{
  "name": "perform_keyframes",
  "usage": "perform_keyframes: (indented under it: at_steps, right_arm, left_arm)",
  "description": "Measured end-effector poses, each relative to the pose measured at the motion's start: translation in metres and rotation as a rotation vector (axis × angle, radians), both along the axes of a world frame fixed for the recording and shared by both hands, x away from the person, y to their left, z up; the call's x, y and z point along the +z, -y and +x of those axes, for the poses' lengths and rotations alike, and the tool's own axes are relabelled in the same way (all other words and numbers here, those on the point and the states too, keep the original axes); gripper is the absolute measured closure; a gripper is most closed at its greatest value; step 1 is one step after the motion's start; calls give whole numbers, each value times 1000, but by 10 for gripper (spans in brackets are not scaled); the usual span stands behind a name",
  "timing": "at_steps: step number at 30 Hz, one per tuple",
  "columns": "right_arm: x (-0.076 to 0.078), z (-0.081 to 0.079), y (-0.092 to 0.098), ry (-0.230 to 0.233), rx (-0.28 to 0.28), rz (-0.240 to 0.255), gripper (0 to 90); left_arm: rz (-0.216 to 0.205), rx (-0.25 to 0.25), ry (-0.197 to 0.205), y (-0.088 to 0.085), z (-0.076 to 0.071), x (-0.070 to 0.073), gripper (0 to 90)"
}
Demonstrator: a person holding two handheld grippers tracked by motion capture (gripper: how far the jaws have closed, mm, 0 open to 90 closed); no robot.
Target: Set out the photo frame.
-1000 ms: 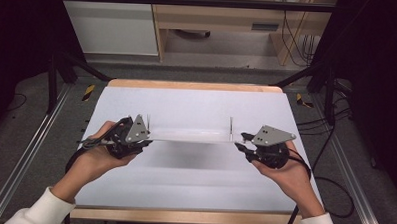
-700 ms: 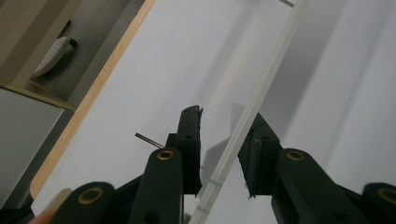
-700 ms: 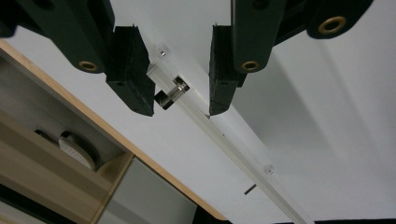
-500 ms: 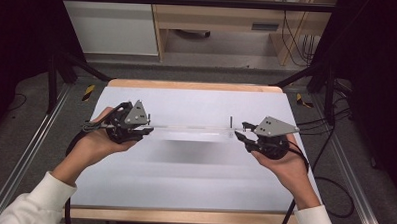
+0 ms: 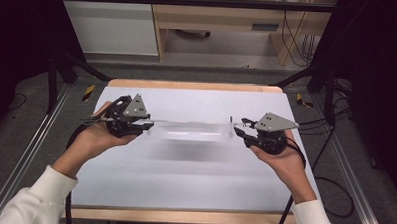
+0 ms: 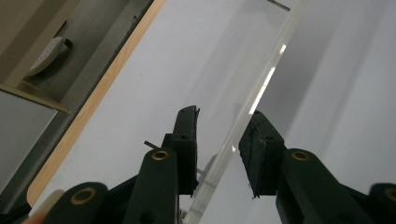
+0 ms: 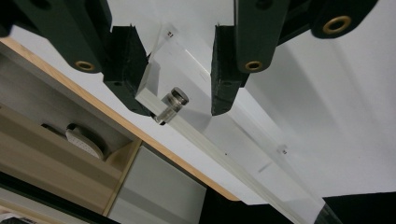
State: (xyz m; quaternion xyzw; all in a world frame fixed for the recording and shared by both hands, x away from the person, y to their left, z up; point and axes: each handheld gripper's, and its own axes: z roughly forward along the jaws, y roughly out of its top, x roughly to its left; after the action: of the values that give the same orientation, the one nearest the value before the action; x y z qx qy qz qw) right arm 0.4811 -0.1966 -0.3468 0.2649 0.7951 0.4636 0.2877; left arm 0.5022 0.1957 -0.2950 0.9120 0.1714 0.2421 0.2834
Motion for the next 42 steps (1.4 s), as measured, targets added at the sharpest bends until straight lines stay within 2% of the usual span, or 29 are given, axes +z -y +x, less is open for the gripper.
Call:
perform_keyframes:
  at_steps: [3,6,13,15,18,20,22,23,25,29,31,36,42]
  right_arm:
    - [4,1,0,-11,0,-13,624]
    - [6,2,-3,-18,-6,-12,624]
    - [9,7,-3,-35,-19,0,620]
    - [11,10,-3,-45,-24,2,619]
    - [12,12,-3,-48,-24,6,618]
    - [14,16,-3,-52,-31,12,617]
    - [14,18,-3,-54,-35,16,616]
    - [15,21,-4,-54,-40,19,615]
    - [17,24,-4,-58,-46,23,614]
    - [18,29,-4,-59,-56,33,612]
    - [18,32,-4,-61,-61,42,611]
    - [20,41,-5,-64,-85,65,606]
    - [21,51,-5,-72,-107,92,605]
  left_arm:
    - [11,9,1,0,3,2,666]
    - [3,7,-1,-2,6,2,659]
    - [-6,16,36,-3,6,2,638]
    - [-42,24,57,-5,5,6,558]
    - [-126,27,100,-10,1,15,507]
    - [-165,36,112,-11,-3,19,418]
    - [-203,45,131,-13,-7,21,402]
    - [-222,53,138,-14,-10,23,353]
    - [-273,78,158,-17,-14,24,316]
    - [-393,136,159,-27,-22,24,258]
    - [-430,156,151,-31,-26,22,220]
    - [-483,215,131,-44,-34,9,162]
    - [-504,279,119,-61,-34,-12,145]
